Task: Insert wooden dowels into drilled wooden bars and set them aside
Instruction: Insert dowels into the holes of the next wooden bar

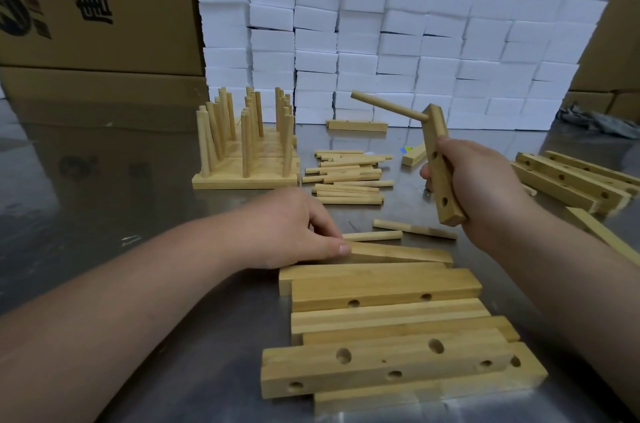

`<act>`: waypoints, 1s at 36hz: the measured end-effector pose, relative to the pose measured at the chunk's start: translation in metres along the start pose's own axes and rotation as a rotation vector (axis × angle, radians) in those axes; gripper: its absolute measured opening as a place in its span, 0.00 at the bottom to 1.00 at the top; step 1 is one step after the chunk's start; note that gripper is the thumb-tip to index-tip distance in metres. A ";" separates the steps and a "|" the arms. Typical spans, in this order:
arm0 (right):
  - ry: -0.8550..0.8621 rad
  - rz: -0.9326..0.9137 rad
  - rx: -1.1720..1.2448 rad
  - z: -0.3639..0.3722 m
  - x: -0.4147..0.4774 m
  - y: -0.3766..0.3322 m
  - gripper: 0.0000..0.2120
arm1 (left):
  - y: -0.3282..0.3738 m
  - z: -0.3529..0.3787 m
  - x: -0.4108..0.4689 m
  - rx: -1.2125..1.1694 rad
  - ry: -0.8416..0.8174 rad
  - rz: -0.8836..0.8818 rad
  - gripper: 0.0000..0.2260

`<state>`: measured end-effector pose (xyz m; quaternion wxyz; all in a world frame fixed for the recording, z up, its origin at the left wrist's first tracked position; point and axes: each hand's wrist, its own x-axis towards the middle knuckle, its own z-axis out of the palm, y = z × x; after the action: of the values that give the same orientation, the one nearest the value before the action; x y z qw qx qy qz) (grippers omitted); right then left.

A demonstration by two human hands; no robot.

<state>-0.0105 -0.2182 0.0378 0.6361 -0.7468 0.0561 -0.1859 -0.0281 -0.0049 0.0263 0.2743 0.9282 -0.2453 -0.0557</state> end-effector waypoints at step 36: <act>-0.109 0.000 -0.026 0.004 -0.002 0.005 0.10 | -0.017 0.004 0.012 -0.097 0.186 -0.141 0.02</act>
<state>-0.0106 -0.2150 0.0319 0.6285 -0.7639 0.0238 -0.1443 -0.0119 -0.0004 0.0141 0.3359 0.9299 -0.1498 -0.0006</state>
